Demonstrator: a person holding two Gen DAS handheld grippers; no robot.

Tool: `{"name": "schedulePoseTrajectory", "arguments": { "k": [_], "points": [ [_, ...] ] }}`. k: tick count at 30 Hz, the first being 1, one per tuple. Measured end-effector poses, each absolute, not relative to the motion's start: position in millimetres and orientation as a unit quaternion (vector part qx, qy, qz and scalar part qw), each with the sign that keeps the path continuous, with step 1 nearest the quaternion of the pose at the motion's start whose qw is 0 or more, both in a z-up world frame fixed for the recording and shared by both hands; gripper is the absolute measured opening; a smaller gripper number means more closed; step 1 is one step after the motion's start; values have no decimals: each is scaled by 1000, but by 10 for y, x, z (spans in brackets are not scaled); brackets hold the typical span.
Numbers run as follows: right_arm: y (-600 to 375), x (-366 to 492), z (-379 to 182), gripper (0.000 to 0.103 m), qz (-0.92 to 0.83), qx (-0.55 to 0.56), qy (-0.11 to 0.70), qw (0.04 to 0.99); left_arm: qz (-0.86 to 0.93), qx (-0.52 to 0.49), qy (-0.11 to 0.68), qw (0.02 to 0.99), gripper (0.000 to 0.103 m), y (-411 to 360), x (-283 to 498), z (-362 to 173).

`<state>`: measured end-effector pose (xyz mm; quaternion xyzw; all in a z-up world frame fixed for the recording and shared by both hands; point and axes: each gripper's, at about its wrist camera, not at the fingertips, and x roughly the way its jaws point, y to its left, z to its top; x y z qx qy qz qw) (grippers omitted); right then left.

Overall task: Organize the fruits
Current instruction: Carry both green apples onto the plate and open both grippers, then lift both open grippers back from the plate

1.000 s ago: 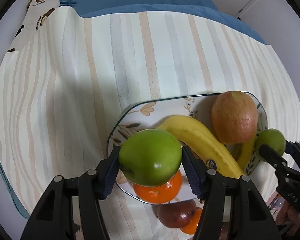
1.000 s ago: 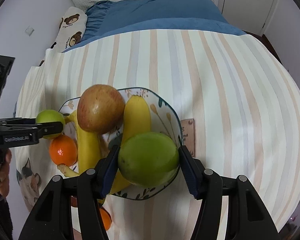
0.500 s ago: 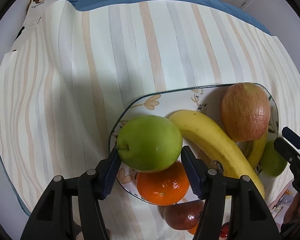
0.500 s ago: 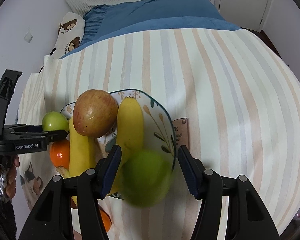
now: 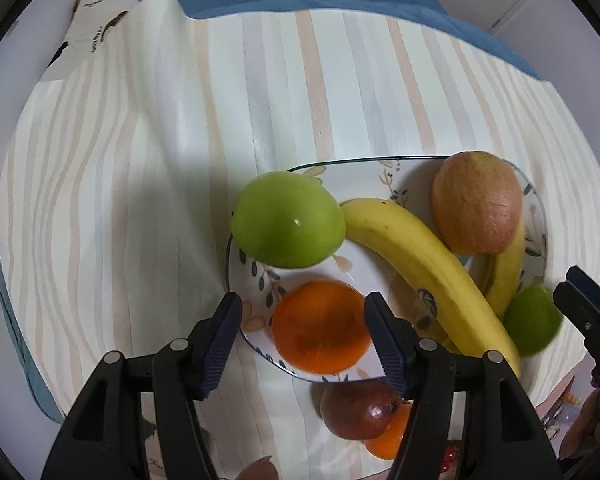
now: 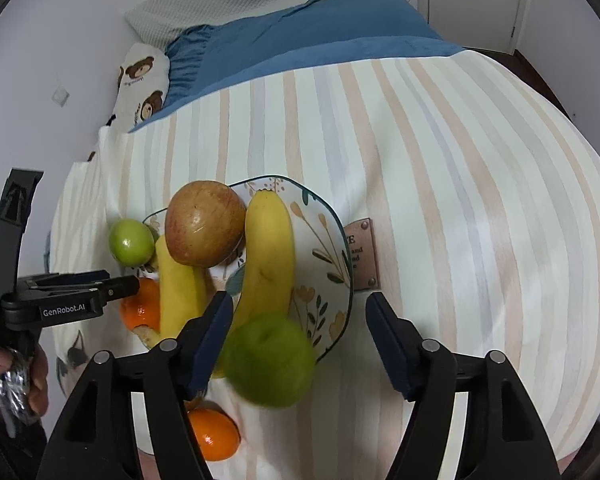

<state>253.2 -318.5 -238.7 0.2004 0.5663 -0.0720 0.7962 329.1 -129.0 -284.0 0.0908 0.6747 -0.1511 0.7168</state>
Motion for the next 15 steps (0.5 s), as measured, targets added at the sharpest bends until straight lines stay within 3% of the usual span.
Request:
{"name": "schedulePoseTrajectory", "arguments": {
  "k": [1, 3, 6, 9, 15],
  "points": [
    [-3188, 2498, -2361, 77, -75, 204, 564, 797, -149, 87, 671, 721, 65, -1267, 3257, -2805],
    [-3187, 2432, -2314, 84, -77, 207, 561, 798, -145, 81, 662, 731, 82, -1226, 3180, -2727],
    [-3169, 2344, -2238, 100, -100, 194, 564, 796, -137, 79, 642, 750, 96, -1190, 3018, -2575],
    [-3092, 2238, -2126, 100, -107, 174, 559, 804, -132, 84, 622, 768, 102, -1173, 2825, -2426],
    [-2862, 2050, -1884, 101, -110, 125, 549, 819, -131, 72, 594, 790, 102, -1090, 2456, -2110]
  ]
}}
